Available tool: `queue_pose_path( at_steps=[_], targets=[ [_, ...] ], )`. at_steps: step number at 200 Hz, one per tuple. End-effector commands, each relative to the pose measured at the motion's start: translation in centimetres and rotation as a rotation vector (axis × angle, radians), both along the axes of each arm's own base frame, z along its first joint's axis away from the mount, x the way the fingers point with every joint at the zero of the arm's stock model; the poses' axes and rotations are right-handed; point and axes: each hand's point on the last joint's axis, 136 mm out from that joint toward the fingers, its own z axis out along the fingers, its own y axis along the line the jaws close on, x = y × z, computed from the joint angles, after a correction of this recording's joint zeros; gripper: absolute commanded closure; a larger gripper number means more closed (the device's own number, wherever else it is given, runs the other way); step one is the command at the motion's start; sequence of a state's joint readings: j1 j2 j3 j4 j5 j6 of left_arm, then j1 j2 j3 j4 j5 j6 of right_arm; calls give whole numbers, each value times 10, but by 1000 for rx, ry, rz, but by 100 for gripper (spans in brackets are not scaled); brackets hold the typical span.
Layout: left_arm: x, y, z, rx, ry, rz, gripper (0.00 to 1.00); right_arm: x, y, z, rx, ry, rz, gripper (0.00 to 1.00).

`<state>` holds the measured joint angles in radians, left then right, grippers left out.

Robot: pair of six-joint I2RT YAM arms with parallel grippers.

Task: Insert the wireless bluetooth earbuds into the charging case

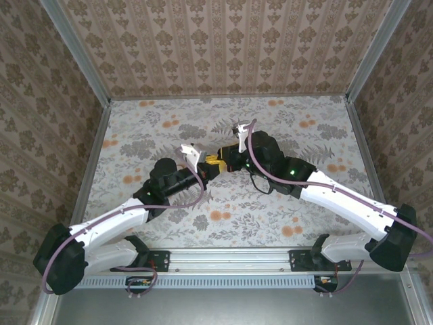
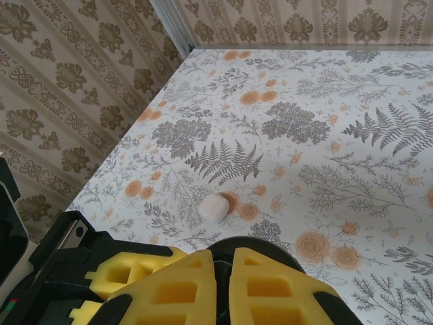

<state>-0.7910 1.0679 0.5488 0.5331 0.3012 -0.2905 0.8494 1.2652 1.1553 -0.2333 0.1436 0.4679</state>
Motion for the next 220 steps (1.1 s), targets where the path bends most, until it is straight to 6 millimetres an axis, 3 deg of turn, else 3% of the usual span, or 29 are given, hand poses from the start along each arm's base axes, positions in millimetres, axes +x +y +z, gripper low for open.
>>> queue_pose_path(
  at_steps=[1, 79, 152, 220],
  targets=[
    [0, -1, 26, -51, -71, 0, 100, -2, 0, 1, -4, -23, 7, 91],
    [2, 3, 29, -72, -73, 21, 100, -17, -2, -4, 6, -41, 55, 92],
    [3, 5, 31, -100, -65, 27, 100, -30, 11, -1, 22, -67, 143, 92],
    [8, 10, 31, -113, -49, 62, 100, -37, 9, -13, 14, -39, 145, 92]
  ],
)
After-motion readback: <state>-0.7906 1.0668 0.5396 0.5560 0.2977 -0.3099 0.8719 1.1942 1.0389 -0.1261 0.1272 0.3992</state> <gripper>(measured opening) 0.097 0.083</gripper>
